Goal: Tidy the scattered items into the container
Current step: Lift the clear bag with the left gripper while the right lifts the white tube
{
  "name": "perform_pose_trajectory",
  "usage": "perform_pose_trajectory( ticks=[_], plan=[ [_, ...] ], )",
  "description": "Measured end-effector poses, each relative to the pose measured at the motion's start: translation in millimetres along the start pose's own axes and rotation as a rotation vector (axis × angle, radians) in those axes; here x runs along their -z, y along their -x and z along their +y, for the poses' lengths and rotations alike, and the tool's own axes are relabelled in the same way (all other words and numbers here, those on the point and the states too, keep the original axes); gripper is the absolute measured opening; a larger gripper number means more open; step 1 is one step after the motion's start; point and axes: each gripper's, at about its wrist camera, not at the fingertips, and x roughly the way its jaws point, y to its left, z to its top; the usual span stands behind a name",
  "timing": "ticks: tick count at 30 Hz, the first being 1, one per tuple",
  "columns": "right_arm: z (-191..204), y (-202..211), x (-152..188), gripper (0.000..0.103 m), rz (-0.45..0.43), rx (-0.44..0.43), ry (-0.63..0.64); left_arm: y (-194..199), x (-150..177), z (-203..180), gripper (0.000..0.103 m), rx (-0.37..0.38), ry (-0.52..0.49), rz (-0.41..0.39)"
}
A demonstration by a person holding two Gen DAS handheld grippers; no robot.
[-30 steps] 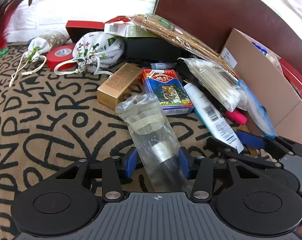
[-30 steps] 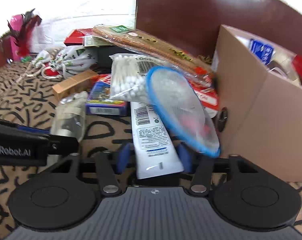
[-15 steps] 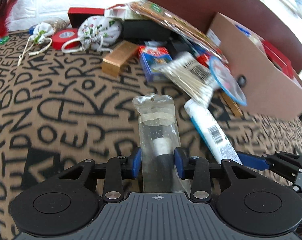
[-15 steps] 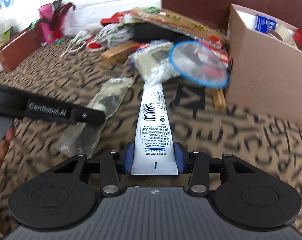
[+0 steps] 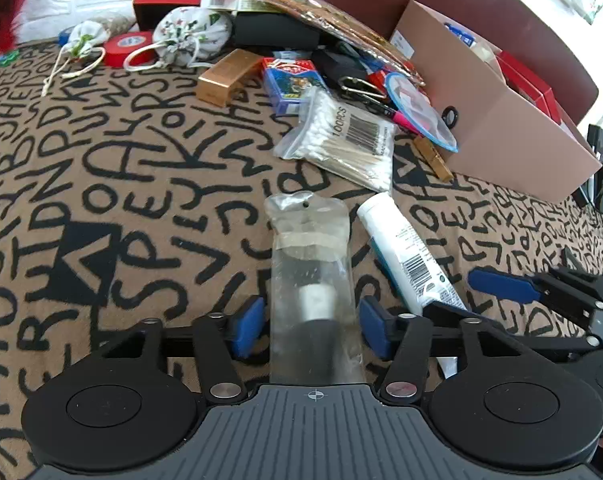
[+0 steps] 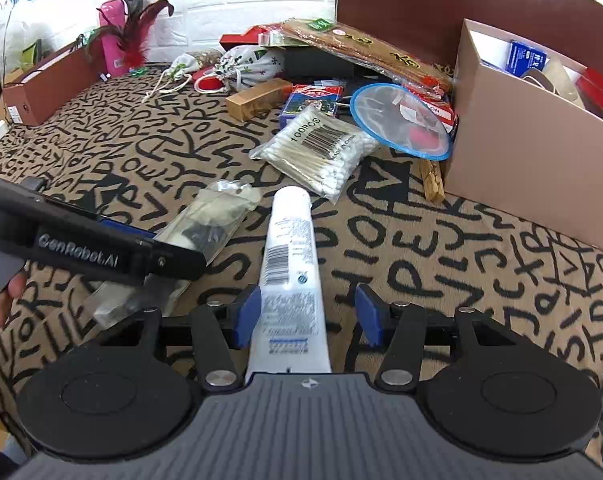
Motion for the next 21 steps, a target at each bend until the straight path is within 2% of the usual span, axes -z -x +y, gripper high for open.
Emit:
perform_pose_trajectory(
  ticks=[2, 3, 4, 5, 8, 9, 10, 11, 13, 14, 15, 16, 18, 19, 20, 21],
  plan=[
    [-4, -7, -2, 0.057, 0.009, -0.032, -0.023, -3, -1, -4, 0.066, -0.016, -0.027, -0.002],
    [-4, -9, -3, 0.057, 0.017, -0.043, -0.029, -4, -2, -6, 0.054, -0.026, -0.041, 0.0],
    [-4, -11, -3, 0.054, 0.02, -0.049, -0.031, -4, -3, -7, 0.046, -0.029, -0.052, 0.004],
    [-4, -12, -3, 0.054, 0.026, -0.054, -0.032, -4, -3, -6, 0.045, -0.024, -0.06, 0.01],
    [-3, -14, -3, 0.054, 0.031, -0.06, -0.025, -2, -3, -6, 0.046, -0.019, -0.072, 0.019],
    [-4, -15, -3, 0.054, 0.032, -0.062, -0.024, -3, -2, -6, 0.051, -0.021, -0.079, 0.018],
    [-4, -16, -4, 0.054, 0.034, -0.063, -0.021, -4, -2, -7, 0.061, -0.02, -0.086, 0.017],
    [-3, -17, -4, 0.054, 0.035, -0.06, -0.013, -5, -1, -8, 0.062, -0.021, -0.094, 0.014],
    [-2, -19, -5, 0.051, 0.032, -0.054, 0.003, -6, -2, -10, 0.06, -0.031, -0.101, 0.011],
    [-2, -20, -5, 0.05, 0.032, -0.052, 0.006, -6, -2, -10, 0.045, -0.037, -0.105, 0.01],
    [-1, -19, -6, 0.044, 0.031, -0.048, 0.006, -6, -2, -12, 0.045, -0.046, -0.115, 0.01],
    [0, -17, -5, 0.044, 0.029, -0.045, 0.007, -5, -1, -12, 0.043, -0.046, -0.125, 0.013],
    [2, -15, -2, 0.044, 0.032, -0.053, 0.015, -3, 0, -12, 0.043, -0.041, -0.13, 0.018],
    [3, -15, -1, 0.044, 0.03, -0.052, 0.018, -3, 2, -13, 0.046, -0.043, -0.135, 0.016],
    [3, -15, 0, 0.045, 0.027, -0.05, 0.017, -3, 3, -13, 0.057, -0.045, -0.137, 0.013],
    [3, -15, -1, 0.045, 0.028, -0.049, 0.012, -4, 3, -13, 0.057, -0.044, -0.135, 0.008]
  ],
)
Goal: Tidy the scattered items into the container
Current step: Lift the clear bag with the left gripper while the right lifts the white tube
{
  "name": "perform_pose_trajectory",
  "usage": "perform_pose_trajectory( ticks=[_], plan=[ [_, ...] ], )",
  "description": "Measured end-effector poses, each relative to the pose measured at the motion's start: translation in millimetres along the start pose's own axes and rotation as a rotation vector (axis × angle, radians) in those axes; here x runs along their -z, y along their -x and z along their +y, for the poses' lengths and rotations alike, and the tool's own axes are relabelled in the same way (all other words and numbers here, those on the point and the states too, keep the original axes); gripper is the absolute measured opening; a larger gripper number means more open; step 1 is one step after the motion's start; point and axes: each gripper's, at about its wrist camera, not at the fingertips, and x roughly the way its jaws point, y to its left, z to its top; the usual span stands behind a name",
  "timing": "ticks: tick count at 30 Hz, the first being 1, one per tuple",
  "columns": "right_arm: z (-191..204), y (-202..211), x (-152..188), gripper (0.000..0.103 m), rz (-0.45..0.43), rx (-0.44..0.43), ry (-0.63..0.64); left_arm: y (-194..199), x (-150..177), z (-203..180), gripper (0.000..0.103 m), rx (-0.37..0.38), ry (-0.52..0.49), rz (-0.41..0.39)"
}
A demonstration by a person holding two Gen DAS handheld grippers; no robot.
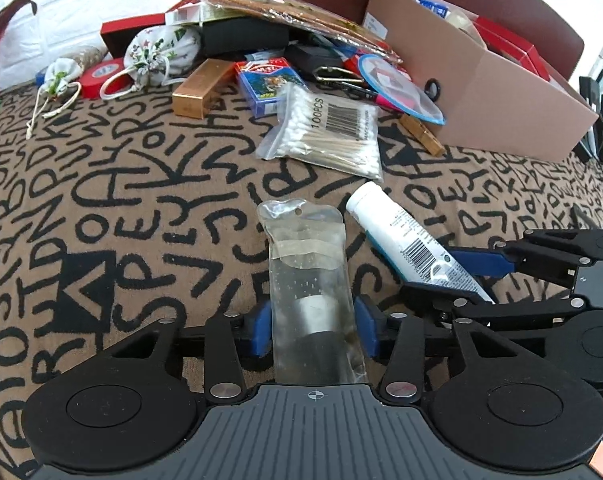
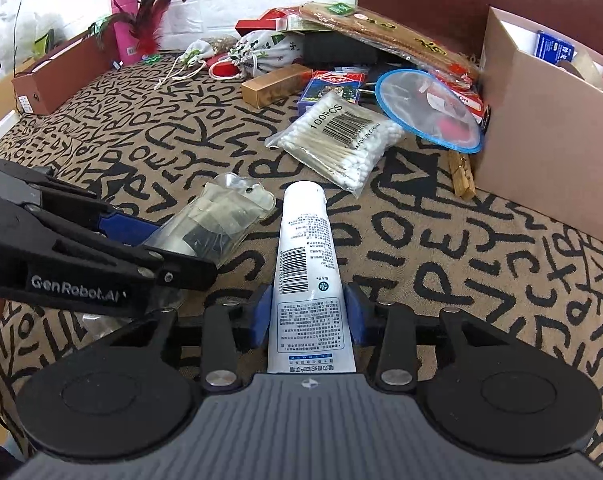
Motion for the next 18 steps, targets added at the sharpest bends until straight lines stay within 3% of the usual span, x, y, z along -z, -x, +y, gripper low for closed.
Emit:
perform_pose_trajectory(
  ticks=[3, 4, 5, 12, 16, 18],
  plan=[
    [-2, -2, -2, 0.046, 0.008, -0.003, -0.03, -1, -1, 1, 0.055, -0.003, 0.015, -0.005],
    [-3, -3, -3, 0.047, 0.01, -0.004, -0.034, -1, -2, 2, 0.045, -0.005, 0.015, -0.005],
    [-3, -4, -4, 0.047, 0.01, -0.007, -0.034, 0, -2, 2, 0.043, -0.005, 0.013, -0.005],
    [3, 0, 1, 0.043, -0.011, 0.011, -0.02, 2, 5, 0, 0.045, -0.012, 0.024, -0.018],
    [1, 5, 1, 0.042, -0.013, -0.008, -0.062, 5, 5, -2, 0.037, -0.012, 0.032, -0.026],
    [-1, 13, 5, 0.042, -0.018, -0.045, -0.098, 10, 6, -1, 0.032, 0.025, 0.064, -0.023]
  ],
)
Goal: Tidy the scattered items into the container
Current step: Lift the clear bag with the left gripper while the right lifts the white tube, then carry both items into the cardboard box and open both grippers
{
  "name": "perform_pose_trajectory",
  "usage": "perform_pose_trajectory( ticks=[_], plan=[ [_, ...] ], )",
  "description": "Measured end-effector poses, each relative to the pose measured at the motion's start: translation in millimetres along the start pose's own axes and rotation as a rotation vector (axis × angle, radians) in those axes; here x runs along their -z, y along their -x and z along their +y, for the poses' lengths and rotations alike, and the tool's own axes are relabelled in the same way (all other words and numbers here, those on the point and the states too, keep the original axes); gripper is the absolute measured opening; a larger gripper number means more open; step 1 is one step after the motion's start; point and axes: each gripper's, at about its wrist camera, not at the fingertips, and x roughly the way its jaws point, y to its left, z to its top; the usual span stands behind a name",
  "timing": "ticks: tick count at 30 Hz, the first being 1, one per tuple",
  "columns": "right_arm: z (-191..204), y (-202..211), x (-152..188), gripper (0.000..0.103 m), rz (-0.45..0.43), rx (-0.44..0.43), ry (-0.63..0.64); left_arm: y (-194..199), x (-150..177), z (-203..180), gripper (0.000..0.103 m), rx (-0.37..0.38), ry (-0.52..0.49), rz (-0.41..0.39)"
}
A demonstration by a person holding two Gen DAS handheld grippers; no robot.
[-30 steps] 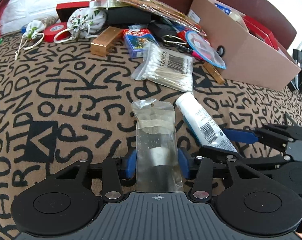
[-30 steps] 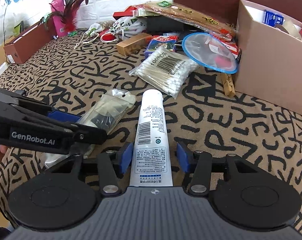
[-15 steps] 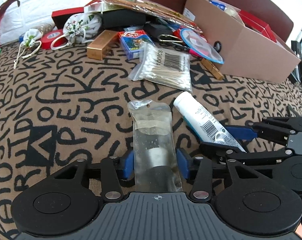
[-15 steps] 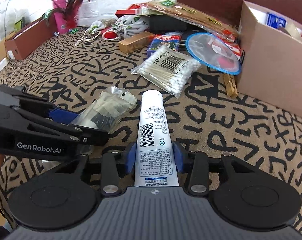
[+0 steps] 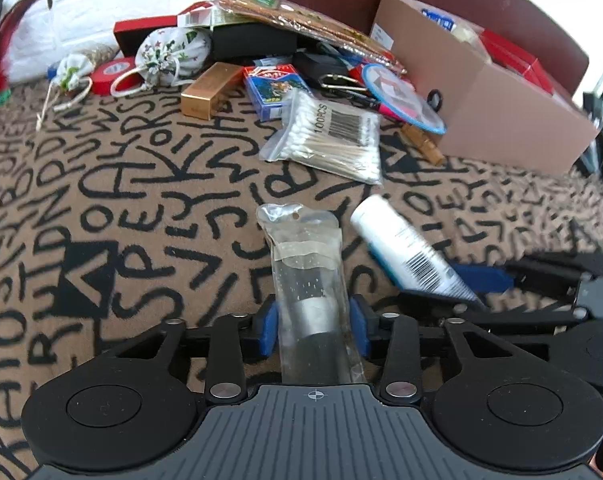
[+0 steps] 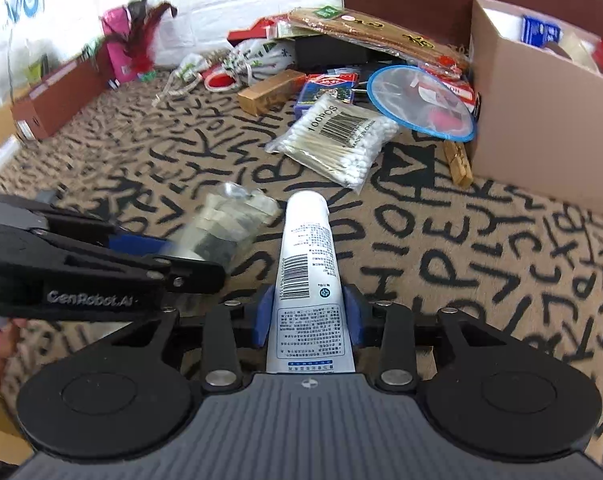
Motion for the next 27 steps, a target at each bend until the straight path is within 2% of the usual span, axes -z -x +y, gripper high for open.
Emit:
perform_pose_trajectory(
  ticks=[2, 7, 8, 11, 17, 21, 24, 25, 26, 27],
  plan=[
    [-2, 7, 3, 0.042, -0.003, -0.027, -0.037, 3, 1, -1, 0.031, 0.024, 0.021, 0.004],
    [-7, 26, 6, 0.042, -0.014, -0.081, -0.087, 9, 1, -10, 0.028, 0.031, 0.042, -0.008],
    [-7, 30, 7, 0.042, -0.021, -0.081, -0.089, 11, 0, -10, 0.02, 0.036, 0.054, -0.012],
    [-11, 39, 6, 0.042, -0.041, -0.086, -0.094, 17, -6, -16, 0.019, 0.043, 0.048, -0.028],
    [-20, 48, 2, 0.042, -0.073, -0.081, -0.1, 14, -13, -36, 0.018, 0.056, -0.013, -0.025],
    [-19, 35, 8, 0.043, -0.002, -0.014, -0.032, -1, -7, -39, 0.018, 0.031, -0.059, 0.038],
    [-19, 22, 14, 0.044, 0.056, 0.0, -0.001, -8, -3, -38, 0.025, 0.008, -0.082, 0.048],
    [-18, 19, 14, 0.045, 0.056, 0.002, 0.009, -10, -2, -38, 0.037, 0.012, -0.088, 0.059],
    [-17, 18, 13, 0.045, 0.052, 0.003, 0.021, -13, -2, -38, 0.044, 0.018, -0.099, 0.067],
    [-15, 15, 12, 0.046, 0.056, 0.007, 0.037, -15, -2, -38, 0.047, 0.017, -0.113, 0.061]
  ],
)
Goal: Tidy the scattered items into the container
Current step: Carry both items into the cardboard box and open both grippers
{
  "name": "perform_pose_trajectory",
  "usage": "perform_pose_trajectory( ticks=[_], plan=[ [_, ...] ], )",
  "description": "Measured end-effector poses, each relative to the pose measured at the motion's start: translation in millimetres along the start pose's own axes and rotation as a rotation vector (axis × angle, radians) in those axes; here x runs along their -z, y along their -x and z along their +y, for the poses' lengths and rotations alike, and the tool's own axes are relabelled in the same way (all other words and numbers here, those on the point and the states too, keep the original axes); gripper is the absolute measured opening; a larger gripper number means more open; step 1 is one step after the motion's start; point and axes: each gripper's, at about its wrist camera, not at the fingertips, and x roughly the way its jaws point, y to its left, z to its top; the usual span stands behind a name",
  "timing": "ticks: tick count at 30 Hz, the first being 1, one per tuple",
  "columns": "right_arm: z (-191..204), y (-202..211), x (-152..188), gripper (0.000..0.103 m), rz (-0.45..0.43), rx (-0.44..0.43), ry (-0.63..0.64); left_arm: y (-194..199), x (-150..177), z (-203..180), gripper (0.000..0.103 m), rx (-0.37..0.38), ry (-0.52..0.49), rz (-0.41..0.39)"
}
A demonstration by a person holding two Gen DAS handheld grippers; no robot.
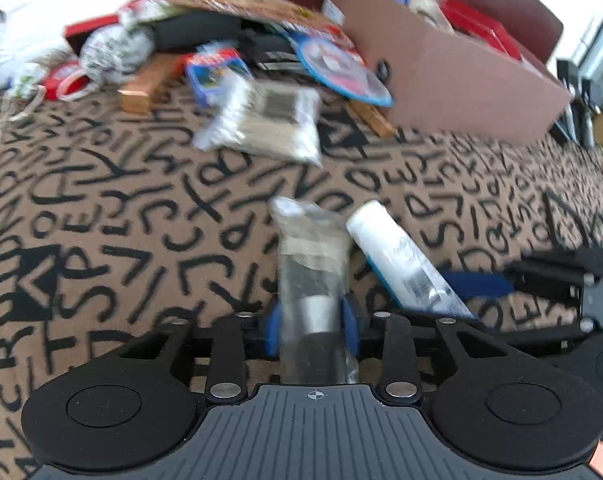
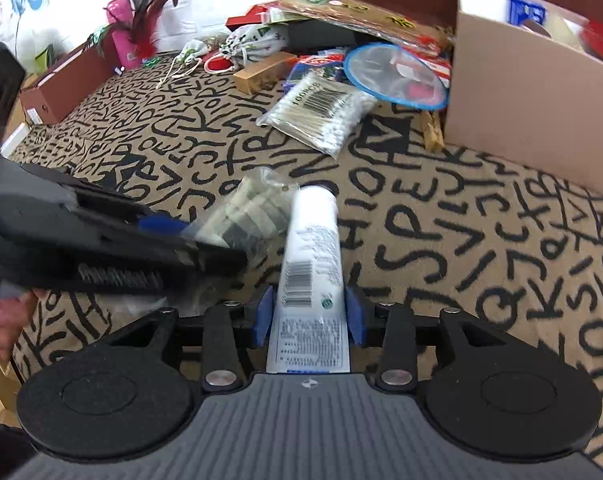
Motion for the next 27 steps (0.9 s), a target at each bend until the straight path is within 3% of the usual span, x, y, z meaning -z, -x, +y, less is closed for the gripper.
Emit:
perform_pose_trajectory(
  ticks=[2, 3, 5, 11, 15, 20, 27],
  plan=[
    [5, -6, -2, 0.046, -0.002, 0.017, 0.05, -3, -1, -3, 0.043, -0.011, -0.031, -0.005],
    [8, -9, -2, 0.044, -0.004, 0.032, 0.076, -4, -2, -5, 0.03, -0.021, -0.048, -0.009],
    [12, -10, -3, 0.043, -0.01, 0.043, 0.095, -5, -3, -8, 0.024, -0.032, -0.056, -0.016],
    [1, 10, 1, 0.04, -0.047, -0.028, -0.032, 8, -3, -12, 0.019, 0.03, 0.026, -0.036],
    [-5, 36, -5, 0.04, -0.117, -0.026, -0.054, 27, -16, -26, 0.019, 0.063, 0.024, -0.09],
    [-20, 75, -29, 0.04, -0.238, -0.001, -0.051, 57, -52, -54, 0.02, 0.07, -0.039, -0.2],
    [-61, 126, -88, 0.04, -0.387, 0.065, -0.028, 84, -133, -93, 0.02, 0.115, -0.079, -0.339]
  ],
)
